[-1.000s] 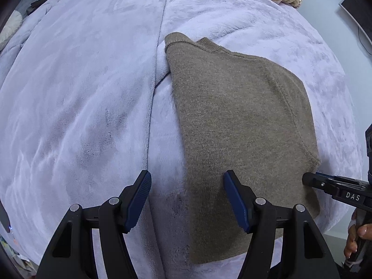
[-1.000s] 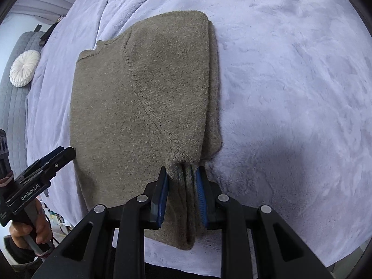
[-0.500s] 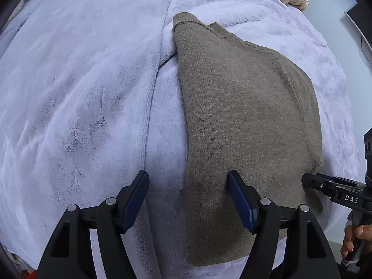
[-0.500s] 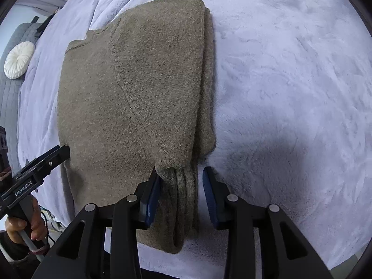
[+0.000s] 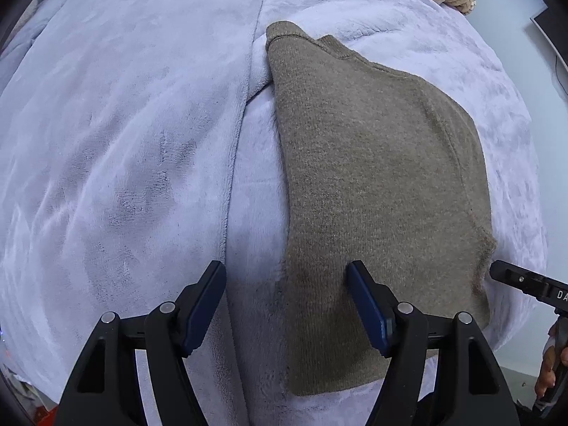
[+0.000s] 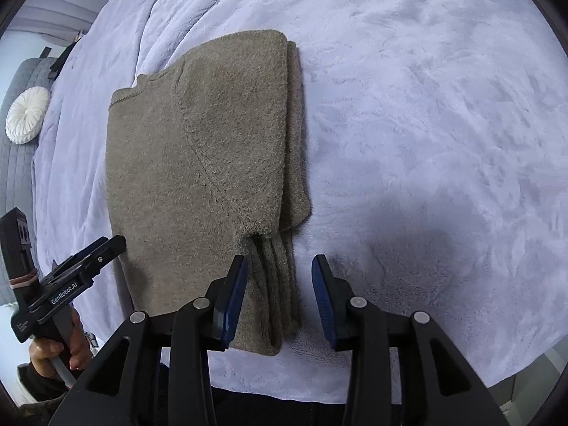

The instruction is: Fold small clothes

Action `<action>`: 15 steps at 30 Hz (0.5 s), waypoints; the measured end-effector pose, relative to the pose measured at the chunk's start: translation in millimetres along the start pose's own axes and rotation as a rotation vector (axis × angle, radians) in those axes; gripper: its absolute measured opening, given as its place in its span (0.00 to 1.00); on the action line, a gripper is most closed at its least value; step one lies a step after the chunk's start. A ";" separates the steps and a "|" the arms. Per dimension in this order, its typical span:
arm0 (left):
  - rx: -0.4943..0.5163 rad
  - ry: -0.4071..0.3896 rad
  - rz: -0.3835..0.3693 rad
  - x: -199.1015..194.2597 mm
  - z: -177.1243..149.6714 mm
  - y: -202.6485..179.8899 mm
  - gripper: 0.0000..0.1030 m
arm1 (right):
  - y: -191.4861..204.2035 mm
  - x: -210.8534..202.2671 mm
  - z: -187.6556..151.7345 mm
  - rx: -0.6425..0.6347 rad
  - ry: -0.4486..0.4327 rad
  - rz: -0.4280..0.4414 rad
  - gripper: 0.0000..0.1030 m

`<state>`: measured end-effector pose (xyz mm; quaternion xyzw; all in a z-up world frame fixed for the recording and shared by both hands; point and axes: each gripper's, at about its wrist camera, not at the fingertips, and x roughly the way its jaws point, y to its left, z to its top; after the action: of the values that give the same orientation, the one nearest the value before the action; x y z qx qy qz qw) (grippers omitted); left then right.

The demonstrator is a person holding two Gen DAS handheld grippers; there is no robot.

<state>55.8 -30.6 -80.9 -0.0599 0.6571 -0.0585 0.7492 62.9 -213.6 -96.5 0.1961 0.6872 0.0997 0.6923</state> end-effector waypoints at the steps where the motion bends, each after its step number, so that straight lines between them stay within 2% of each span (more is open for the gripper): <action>1: -0.006 0.004 0.004 -1.2 1.4 0.0 0.70 | -1.2 -3.2 1.3 0.014 -0.004 0.005 0.40; 5: -0.006 0.001 0.039 -11.7 4.4 -2.8 0.70 | -2.6 -14.2 4.5 0.026 -0.014 0.000 0.41; 7: -0.004 -0.008 0.046 -18.1 6.7 -6.2 0.70 | 2.4 -15.0 4.2 0.016 -0.015 -0.008 0.50; 9: 0.011 -0.026 0.064 -25.3 9.2 -11.2 0.70 | 13.5 -15.3 7.2 -0.006 -0.018 -0.025 0.64; 10: 0.020 -0.031 0.074 -27.8 9.9 -13.8 0.71 | 21.2 -14.9 8.6 -0.017 -0.019 -0.032 0.67; 11: 0.028 -0.029 0.078 -29.5 11.5 -15.3 0.81 | 27.7 -15.0 8.5 -0.030 -0.020 -0.041 0.72; 12: 0.034 -0.029 0.080 -31.4 12.1 -17.8 0.87 | 30.5 -16.4 7.4 -0.040 -0.021 -0.048 0.77; 13: 0.038 -0.038 0.081 -33.8 12.3 -19.6 0.91 | 34.7 -16.7 7.9 -0.051 -0.024 -0.055 0.78; 15: 0.050 -0.057 0.091 -38.6 11.9 -23.6 0.91 | 45.3 -16.6 8.3 -0.077 -0.034 -0.065 0.79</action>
<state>62.4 -47.4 -37.7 -0.0130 0.6357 -0.0392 0.7708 76.5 -180.5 -63.0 0.1488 0.6771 0.1002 0.7137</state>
